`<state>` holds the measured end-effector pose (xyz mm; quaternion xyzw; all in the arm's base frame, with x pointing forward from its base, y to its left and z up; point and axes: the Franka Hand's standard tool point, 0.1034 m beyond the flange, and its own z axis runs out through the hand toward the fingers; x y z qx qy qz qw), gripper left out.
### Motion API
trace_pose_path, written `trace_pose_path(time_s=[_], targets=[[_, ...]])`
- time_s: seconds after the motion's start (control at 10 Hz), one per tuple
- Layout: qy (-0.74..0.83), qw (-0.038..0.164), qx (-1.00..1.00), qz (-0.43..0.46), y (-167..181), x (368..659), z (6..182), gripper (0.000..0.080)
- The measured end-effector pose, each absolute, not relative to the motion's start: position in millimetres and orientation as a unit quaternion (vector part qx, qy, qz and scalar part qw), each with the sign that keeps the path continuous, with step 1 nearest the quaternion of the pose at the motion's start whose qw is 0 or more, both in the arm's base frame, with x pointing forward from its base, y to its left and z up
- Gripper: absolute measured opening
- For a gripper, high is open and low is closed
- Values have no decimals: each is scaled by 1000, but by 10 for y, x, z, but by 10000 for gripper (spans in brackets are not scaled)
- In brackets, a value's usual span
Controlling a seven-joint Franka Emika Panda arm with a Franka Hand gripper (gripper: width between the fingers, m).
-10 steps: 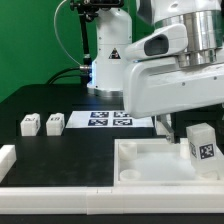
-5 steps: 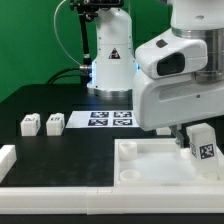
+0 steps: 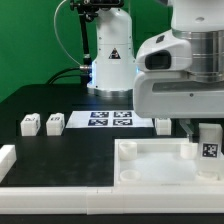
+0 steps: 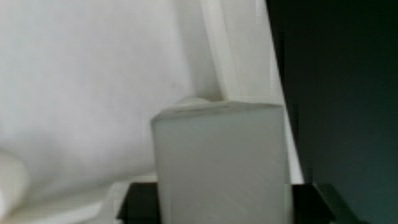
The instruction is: Assemble one leg
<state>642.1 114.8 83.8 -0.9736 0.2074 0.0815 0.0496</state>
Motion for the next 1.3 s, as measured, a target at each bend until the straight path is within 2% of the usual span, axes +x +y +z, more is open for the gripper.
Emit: trace_pose_path(time_s=[0.2,0.3,0.5,0.7,0.9,1.0,1.1,1.2,1.3], targets=[[342,44,-936,67,1121,6427,835,298],[411,54,-908,61,1092,6429,830,298],[568,92,-816,54,1049,6396,821,298],[614,94,-781,64,1082,6379,819,297],[579,93,-808,61,1096,6366,813,297],[542,88,-833,66,1167,6328,808,483],[480,77,-871,68,1207,6321,836,483],[392,63,-916,51,1253,6342,865,618],[360,69,-929,50,1268,6337,852,618]])
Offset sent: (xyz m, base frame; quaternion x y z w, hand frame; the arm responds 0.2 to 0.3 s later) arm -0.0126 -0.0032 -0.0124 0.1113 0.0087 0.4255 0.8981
